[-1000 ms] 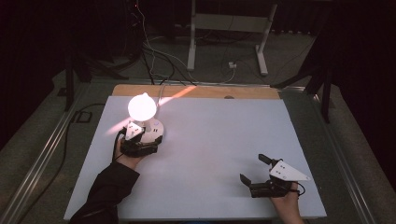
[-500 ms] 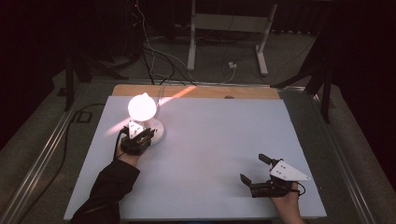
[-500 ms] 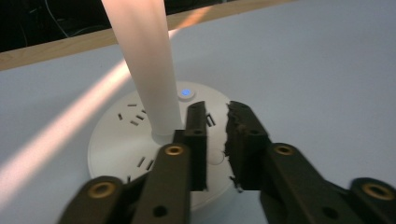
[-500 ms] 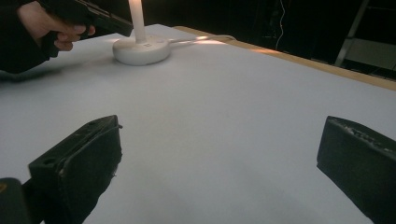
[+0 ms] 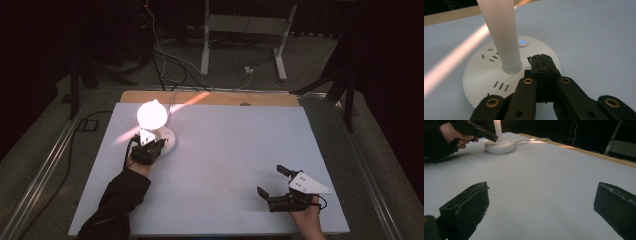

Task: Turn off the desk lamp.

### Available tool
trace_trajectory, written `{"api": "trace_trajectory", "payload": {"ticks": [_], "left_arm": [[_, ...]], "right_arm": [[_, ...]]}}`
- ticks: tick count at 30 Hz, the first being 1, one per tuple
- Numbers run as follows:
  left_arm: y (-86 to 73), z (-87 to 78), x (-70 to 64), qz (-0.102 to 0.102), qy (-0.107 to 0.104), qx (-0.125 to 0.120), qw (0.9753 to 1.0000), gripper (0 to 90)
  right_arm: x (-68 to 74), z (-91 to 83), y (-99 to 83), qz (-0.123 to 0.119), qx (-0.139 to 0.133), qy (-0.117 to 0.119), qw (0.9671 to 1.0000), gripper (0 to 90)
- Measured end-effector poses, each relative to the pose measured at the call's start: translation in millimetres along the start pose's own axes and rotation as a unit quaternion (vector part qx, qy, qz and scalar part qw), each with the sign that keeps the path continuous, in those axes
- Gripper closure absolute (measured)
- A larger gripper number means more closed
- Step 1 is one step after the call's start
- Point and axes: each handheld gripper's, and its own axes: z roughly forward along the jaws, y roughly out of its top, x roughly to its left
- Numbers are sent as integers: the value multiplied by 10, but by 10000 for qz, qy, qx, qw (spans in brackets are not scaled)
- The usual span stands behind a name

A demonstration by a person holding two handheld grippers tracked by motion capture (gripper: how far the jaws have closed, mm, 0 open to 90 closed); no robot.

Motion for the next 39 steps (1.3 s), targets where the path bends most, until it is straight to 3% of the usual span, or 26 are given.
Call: {"api": "trace_trajectory", "payload": {"ticks": [22, 27, 32, 39], "left_arm": [[-13, 31, -17, 89, -45, 175, 9998, 900], [-11, 28, -11, 26, -35, 146, 9999, 900], [89, -85, -3, 36, -88, -107, 9999, 900], [126, -141, 11, -17, -109, -193, 9998, 900]], "right_arm": [[0, -1, -1, -8, 15, 1, 10000, 0], [4, 0, -1, -16, 20, 7, 10000, 0], [-8, -5, -1, 2, 8, -3, 10000, 0], [0, -4, 1, -21, 6, 4, 10000, 0]]}}
